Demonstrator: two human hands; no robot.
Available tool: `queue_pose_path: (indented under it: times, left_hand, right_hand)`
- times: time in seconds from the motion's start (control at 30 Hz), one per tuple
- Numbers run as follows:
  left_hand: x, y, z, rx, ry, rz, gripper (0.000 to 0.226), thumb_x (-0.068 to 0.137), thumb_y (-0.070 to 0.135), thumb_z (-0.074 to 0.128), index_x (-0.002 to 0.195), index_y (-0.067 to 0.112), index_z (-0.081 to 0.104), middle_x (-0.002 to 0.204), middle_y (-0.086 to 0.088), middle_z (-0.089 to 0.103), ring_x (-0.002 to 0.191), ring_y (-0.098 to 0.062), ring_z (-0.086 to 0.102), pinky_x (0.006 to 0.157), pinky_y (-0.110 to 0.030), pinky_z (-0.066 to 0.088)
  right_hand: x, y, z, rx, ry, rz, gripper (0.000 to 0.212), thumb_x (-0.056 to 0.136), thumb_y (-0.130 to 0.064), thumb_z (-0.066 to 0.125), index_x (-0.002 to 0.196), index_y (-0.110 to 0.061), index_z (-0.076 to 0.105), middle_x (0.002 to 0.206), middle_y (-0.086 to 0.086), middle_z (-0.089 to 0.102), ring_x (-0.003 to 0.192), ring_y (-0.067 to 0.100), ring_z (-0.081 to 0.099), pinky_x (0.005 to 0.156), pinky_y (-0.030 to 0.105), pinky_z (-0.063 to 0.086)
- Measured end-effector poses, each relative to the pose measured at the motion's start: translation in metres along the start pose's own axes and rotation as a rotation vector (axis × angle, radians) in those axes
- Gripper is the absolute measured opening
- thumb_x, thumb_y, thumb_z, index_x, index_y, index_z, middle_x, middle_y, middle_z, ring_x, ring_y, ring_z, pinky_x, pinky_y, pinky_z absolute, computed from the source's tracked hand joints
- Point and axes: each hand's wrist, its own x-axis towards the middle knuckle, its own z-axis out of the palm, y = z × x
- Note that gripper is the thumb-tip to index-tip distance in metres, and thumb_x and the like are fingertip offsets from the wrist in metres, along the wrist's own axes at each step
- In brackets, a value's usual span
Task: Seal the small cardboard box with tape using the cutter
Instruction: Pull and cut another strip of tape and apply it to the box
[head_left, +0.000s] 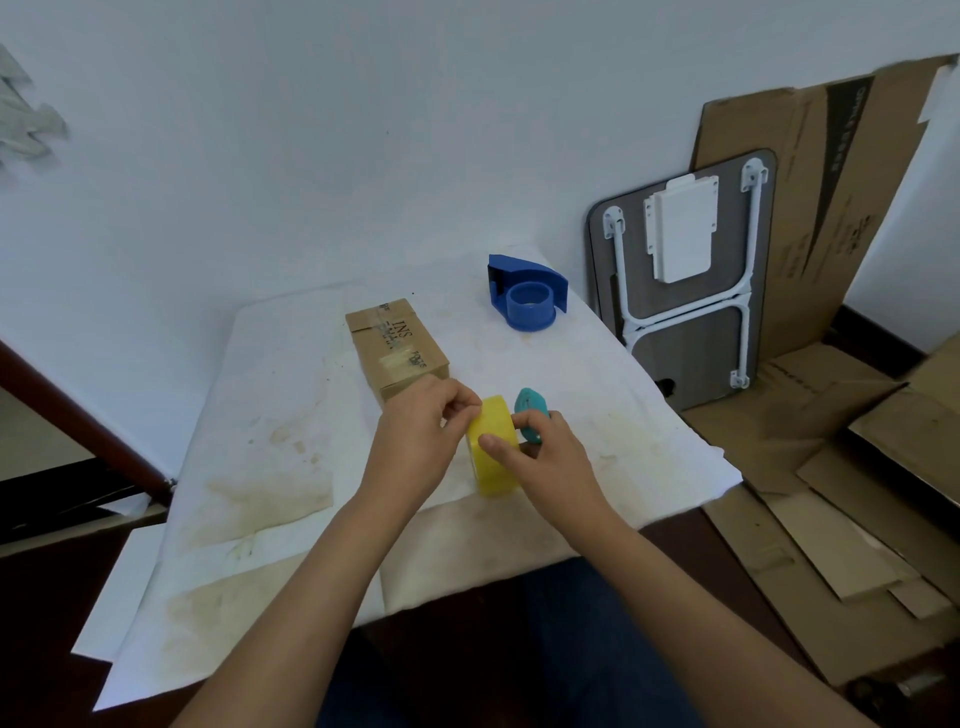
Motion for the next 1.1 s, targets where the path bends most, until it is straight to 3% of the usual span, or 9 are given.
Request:
queue_pose_path:
  times: [0.17,0.3,0.5,0.63,0.73,0.87,1.1]
  left_hand:
    - [-0.009,-0.002,0.006,0.154,0.067,0.153,0.009,0.091,0.019,0.063,0.093,0.015,0.071,0.090,0.001,0.065,0.081,-0.012,0.056,0.069,-0.022,0.043]
    - [-0.012,-0.003,0.006,0.155,0.047,0.134,0.011,0.093,0.022,0.060,0.094,0.017,0.070,0.092,0.004,0.064,0.082,-0.011,0.056,0.070,-0.023,0.046]
    - [-0.001,0.000,0.002,-0.242,0.008,-0.292,0.007,0.088,0.026,0.067,0.088,0.024,0.073,0.087,0.008,0.068,0.083,-0.008,0.061,0.070,-0.019,0.048]
    - [0.002,-0.007,0.010,-0.407,-0.034,-0.411,0.005,0.086,0.029,0.069,0.089,0.029,0.073,0.097,0.006,0.069,0.094,-0.009,0.062,0.080,-0.025,0.051]
    - [0.003,-0.011,0.013,-0.621,-0.095,-0.533,0.014,0.087,0.025,0.068,0.101,0.023,0.070,0.103,-0.004,0.066,0.095,-0.016,0.067,0.083,-0.030,0.057]
    - [-0.001,-0.008,0.016,-0.794,-0.109,-0.591,0.019,0.092,0.020,0.066,0.109,0.012,0.067,0.091,-0.005,0.072,0.076,-0.011,0.072,0.069,-0.023,0.059]
    - [-0.002,-0.008,0.021,-0.870,-0.072,-0.645,0.020,0.096,0.018,0.058,0.112,0.010,0.065,0.094,-0.009,0.069,0.076,-0.015,0.065,0.064,-0.025,0.056]
  right_hand:
    - [0.003,0.003,0.002,0.009,-0.014,-0.030,0.024,0.085,-0.046,0.064,0.102,-0.030,0.058,0.107,0.000,0.047,0.084,0.010,0.055,0.070,0.017,0.045]
    - [0.004,0.006,0.003,0.003,-0.028,-0.024,0.028,0.085,-0.049,0.062,0.105,-0.030,0.058,0.105,-0.002,0.046,0.089,0.011,0.056,0.074,0.021,0.046]
    - [0.003,0.004,0.000,0.048,-0.066,-0.032,0.014,0.084,-0.046,0.064,0.092,-0.044,0.053,0.105,-0.006,0.047,0.088,0.009,0.056,0.072,0.019,0.048]
    - [0.004,0.005,-0.001,0.075,-0.056,-0.028,0.018,0.084,-0.044,0.066,0.098,-0.036,0.057,0.105,-0.003,0.049,0.089,0.010,0.056,0.073,0.019,0.048]
    - [0.003,0.006,0.000,0.082,-0.062,-0.030,0.019,0.085,-0.042,0.066,0.099,-0.036,0.056,0.106,-0.003,0.049,0.090,0.010,0.056,0.074,0.018,0.048]
    - [0.002,0.010,0.001,0.075,-0.064,-0.018,0.029,0.085,-0.044,0.065,0.108,-0.030,0.057,0.104,-0.005,0.048,0.095,0.009,0.055,0.074,0.018,0.046]
    - [0.002,0.010,0.005,0.069,-0.066,-0.043,0.028,0.084,-0.041,0.067,0.106,-0.025,0.059,0.107,-0.001,0.047,0.093,0.012,0.058,0.075,0.020,0.049]
